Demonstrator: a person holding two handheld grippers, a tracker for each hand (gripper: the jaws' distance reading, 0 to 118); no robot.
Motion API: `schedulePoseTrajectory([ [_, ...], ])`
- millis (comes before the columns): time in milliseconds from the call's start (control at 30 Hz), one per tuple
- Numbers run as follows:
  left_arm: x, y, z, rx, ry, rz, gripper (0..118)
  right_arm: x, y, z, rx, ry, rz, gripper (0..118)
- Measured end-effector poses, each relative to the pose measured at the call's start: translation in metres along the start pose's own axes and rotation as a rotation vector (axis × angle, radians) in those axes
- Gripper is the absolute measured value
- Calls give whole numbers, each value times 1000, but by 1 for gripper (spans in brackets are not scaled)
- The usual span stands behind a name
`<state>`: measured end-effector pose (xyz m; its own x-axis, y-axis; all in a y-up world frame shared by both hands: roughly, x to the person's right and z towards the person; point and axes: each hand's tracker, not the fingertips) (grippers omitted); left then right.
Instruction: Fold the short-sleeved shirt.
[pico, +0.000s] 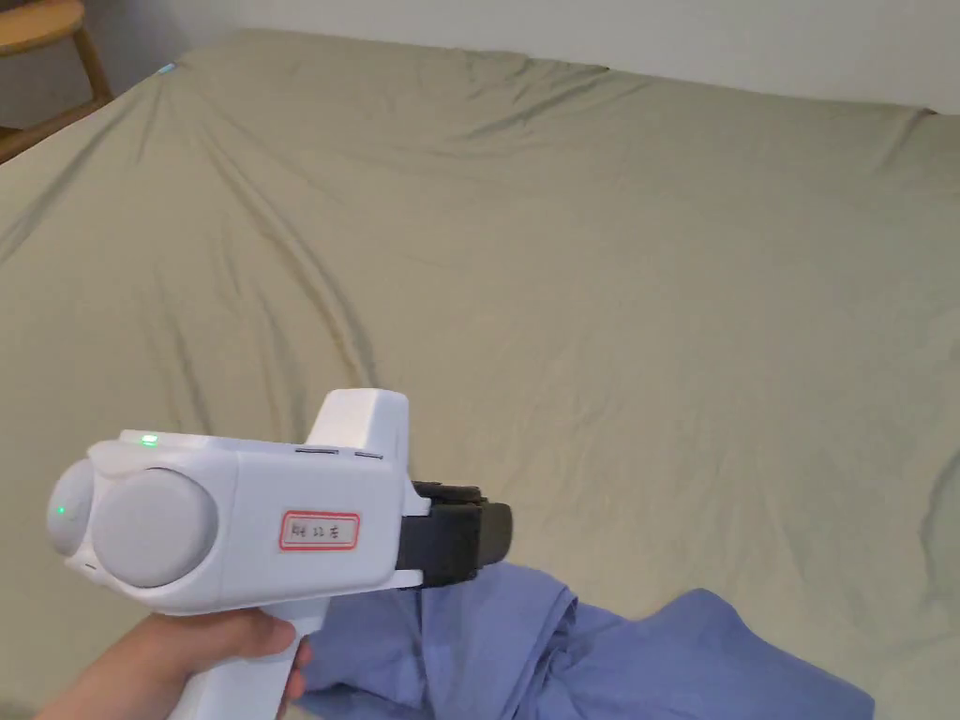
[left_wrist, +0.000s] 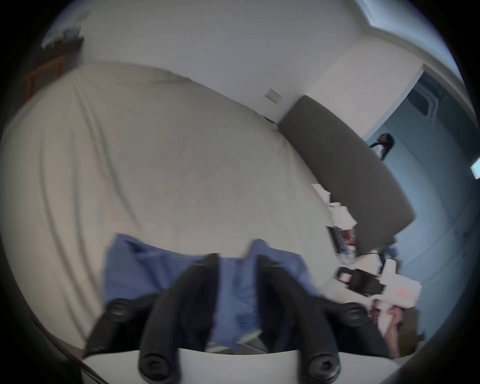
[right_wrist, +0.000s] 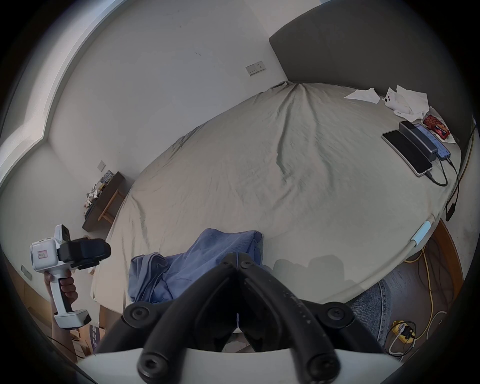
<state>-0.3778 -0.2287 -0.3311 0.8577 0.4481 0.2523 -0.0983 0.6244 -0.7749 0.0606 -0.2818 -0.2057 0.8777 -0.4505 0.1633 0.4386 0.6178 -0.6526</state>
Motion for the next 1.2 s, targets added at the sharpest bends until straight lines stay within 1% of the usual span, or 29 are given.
schedulePoseTrajectory([
  [33,-3,-2,-1,4,83,-13,6,1,0,0,0,-1,-2,1],
  [67,-10,-6,-5,-16,169,-12,5,1,0,1,0,-4,-3,1],
  [100,-16,-10,-12,-46,246,-14,2,2,0,1,-2,-8,-2,1],
  [133,-22,-15,-19,-76,285,-5,2,2,0,1,-3,-12,-3,1],
  [167,-25,-22,-30,-107,278,13,2,3,-1,1,-5,-14,-5,1],
  [267,-26,-43,-53,-183,166,81,2,2,-1,0,-16,-10,-14,1],
  [367,-10,-62,-78,-218,71,67,2,0,-1,-2,-25,-6,-11,1],
  [500,7,-78,-105,-234,85,16,2,-6,0,-4,-32,-6,8,1],
  [567,7,-76,-103,-225,96,18,2,-7,1,-5,-36,-5,12,1],
  [633,5,-67,-87,-217,73,25,2,-10,2,-6,-39,-8,20,1],
  [700,-1,-55,-53,-125,-8,28,2,-14,4,-4,-36,-6,36,1],
  [733,-6,-49,-37,-78,-32,25,7,-15,4,-3,-33,-4,42,1],
  [767,-14,-43,-20,-35,-50,23,16,-15,5,-3,-30,-1,44,1],
  [800,-24,-37,-6,5,-60,26,32,-15,4,-2,-27,3,44,1],
  [833,-34,-33,2,34,-63,30,70,-16,4,-2,-26,6,43,1],
  [867,-49,-30,6,61,-43,42,99,-16,3,-3,-28,10,41,1],
  [900,-61,-28,7,77,-7,65,118,-16,3,-3,-31,11,38,1],
  [933,-72,-25,9,98,43,106,116,-16,1,-4,-35,11,36,1],
  [1000,-99,-20,5,72,14,156,110,-16,-2,-5,-44,5,36,1],
  [1033,-110,-19,0,32,23,202,110,-16,-3,-5,-49,2,38,1],
  [1100,-134,-19,-10,-42,-20,264,110,-17,-5,-3,-54,-2,46,1],
  [1133,-141,-22,-15,-59,-54,276,110,-19,-5,-2,-53,-5,46,1],
  [1200,-144,-29,-26,-94,-73,278,109,-21,-5,-2,-55,-10,44,1],
])
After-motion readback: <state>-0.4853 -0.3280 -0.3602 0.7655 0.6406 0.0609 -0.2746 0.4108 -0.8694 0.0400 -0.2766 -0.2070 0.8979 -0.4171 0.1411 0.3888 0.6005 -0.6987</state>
